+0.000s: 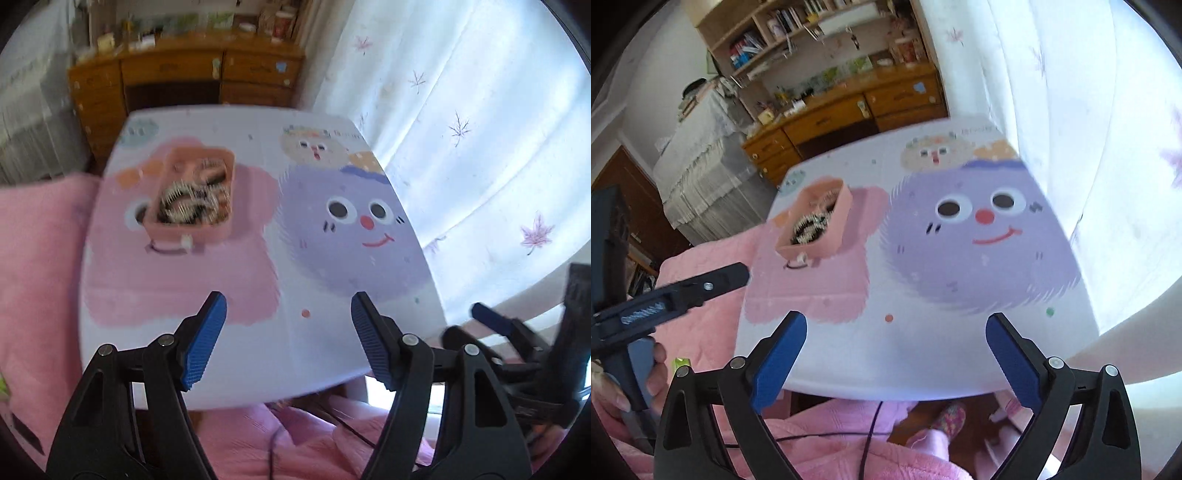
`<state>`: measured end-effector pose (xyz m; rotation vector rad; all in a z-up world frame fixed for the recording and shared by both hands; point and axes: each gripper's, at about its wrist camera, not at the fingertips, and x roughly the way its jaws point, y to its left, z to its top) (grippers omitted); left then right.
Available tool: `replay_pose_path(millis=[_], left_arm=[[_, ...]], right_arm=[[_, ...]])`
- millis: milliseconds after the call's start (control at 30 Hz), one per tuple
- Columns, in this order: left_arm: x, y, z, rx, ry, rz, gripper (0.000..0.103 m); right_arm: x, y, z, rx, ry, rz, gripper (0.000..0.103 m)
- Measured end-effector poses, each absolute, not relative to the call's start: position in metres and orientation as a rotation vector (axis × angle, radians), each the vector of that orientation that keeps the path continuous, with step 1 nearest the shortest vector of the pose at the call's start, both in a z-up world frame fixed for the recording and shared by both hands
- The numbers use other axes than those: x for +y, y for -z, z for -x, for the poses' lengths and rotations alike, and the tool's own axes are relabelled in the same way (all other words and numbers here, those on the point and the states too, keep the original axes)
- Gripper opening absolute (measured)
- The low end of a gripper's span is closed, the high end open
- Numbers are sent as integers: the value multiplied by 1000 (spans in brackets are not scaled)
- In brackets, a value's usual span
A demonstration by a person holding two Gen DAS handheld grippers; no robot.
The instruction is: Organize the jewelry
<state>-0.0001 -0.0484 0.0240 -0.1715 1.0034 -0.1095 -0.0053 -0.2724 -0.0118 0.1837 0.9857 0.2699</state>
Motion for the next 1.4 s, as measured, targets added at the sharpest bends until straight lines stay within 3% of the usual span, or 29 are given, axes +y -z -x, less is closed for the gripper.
replay_pose_path(millis=[33, 200, 433, 1400], left_arm=[[-53, -30, 1, 988, 72, 143, 83], [-78, -48, 5, 929, -12, 5, 87], [-74, -42, 20, 935, -114, 57, 103], [-92, -34, 14, 947, -62, 37, 102]], right_arm=[[-274, 2, 6, 984, -291, -206, 100], [-262, -22, 17, 929, -301, -135, 101], [-228, -32, 25, 889, -295, -99, 102], [-263, -31, 19, 894, -231, -152, 103]])
